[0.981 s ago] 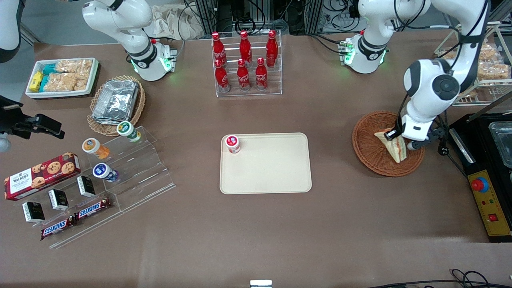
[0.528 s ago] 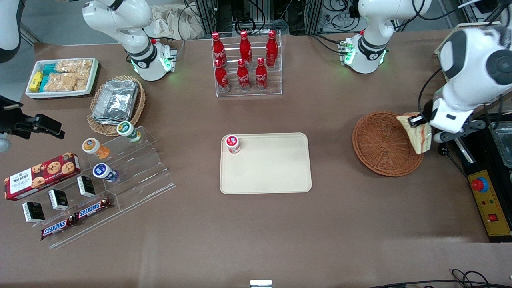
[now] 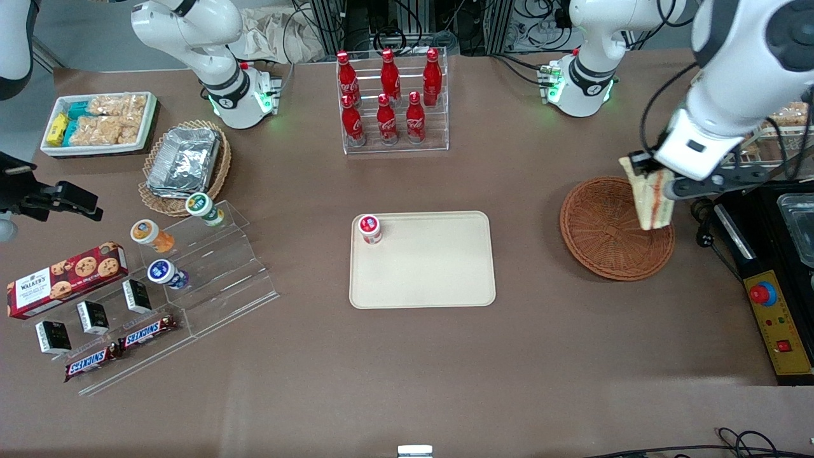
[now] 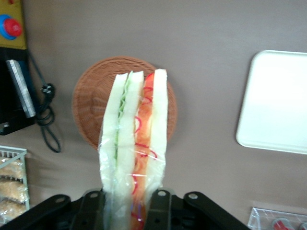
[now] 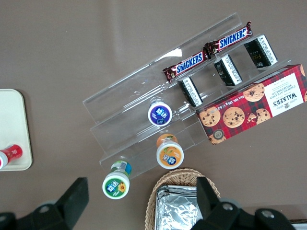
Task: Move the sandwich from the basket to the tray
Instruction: 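Carry the sandwich over the cream tray with the left gripper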
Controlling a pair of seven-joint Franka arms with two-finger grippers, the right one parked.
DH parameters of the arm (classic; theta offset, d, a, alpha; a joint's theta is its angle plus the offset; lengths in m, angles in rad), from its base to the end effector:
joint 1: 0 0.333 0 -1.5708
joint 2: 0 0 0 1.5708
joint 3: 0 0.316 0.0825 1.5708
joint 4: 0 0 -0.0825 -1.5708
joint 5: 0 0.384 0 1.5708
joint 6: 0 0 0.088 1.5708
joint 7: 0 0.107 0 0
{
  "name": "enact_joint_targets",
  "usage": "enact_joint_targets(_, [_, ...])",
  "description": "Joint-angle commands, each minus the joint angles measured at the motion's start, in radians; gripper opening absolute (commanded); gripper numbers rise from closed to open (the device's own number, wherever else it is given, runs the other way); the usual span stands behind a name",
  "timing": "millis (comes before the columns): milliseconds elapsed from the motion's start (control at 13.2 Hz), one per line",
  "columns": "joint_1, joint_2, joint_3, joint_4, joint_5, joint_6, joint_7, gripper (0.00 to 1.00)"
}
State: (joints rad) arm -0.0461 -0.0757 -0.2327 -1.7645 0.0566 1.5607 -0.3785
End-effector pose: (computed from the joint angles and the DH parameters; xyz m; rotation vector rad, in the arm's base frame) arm 0.5039 -0.1419 0.5729 -3.0222 -0.1488 0.1506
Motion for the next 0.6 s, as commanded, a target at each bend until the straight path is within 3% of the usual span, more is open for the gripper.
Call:
enact_joint_targets(0, [0.002, 0.088, -0.097, 0.082, -0.069, 0.001, -0.094, 0.0])
enact_joint_targets(302, [-0.011, 0.227, -0.275, 0.071, -0.064, 0.151, -0.212, 0.0])
enact_joint_targets(528, [-0.073, 0.35, -0.332, 0.037, 0.024, 0.255, -0.335, 0.0])
